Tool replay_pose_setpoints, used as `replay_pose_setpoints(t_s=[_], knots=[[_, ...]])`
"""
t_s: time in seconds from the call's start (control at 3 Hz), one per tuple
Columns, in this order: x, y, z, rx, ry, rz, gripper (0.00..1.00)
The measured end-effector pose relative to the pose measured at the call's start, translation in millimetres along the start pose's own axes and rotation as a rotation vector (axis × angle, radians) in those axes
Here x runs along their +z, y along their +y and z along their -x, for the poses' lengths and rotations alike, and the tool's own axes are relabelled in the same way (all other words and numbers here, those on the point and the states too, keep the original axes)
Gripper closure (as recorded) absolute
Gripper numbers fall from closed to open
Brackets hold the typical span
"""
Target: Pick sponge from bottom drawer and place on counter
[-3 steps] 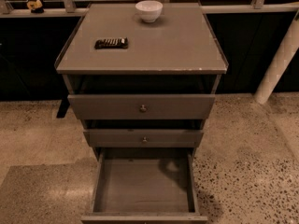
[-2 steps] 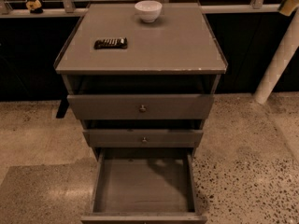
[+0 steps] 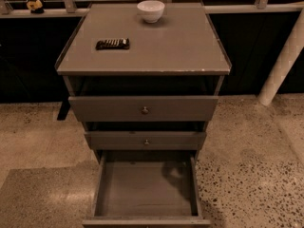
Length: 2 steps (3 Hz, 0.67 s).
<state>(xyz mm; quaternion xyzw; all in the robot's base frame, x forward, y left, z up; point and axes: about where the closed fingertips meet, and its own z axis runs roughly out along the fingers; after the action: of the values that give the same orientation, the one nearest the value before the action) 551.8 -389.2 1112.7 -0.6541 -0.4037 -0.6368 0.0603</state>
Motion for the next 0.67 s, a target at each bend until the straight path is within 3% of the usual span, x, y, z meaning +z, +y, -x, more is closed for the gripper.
replay_pose_setpoints(t_s=[0.67], knots=[[-30,5,8,0.018,-0.025,0.043,0.11]])
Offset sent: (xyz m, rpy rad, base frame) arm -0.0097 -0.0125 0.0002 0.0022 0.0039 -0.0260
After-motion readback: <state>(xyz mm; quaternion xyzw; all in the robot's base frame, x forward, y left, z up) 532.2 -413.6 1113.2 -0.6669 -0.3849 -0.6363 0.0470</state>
